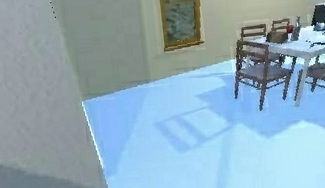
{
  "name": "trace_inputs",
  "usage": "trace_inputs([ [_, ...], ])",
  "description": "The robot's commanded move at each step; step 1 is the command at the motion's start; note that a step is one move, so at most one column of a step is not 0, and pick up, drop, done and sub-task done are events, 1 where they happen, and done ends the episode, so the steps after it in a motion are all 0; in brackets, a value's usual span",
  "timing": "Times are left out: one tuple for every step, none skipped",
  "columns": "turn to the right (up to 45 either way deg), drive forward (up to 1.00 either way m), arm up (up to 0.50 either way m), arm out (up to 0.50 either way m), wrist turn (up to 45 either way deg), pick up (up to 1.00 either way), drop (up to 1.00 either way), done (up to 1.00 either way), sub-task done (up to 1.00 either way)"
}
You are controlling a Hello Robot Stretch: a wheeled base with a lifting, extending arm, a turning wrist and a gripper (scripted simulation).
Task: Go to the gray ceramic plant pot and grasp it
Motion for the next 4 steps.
trace_inputs([
  [-45.0, 0.0, 0.0, 0.0, 0.0, 0.0, 0.0, 0.0, 0.0],
  [-45.0, 0.0, 0.0, 0.0, 0.0, 0.0, 0.0, 0.0, 0.0],
  [-45.0, 0.0, 0.0, 0.0, 0.0, 0.0, 0.0, 0.0, 0.0],
  [-30.0, 0.0, 0.0, 0.0, 0.0, 0.0, 0.0, 0.0, 0.0],
])
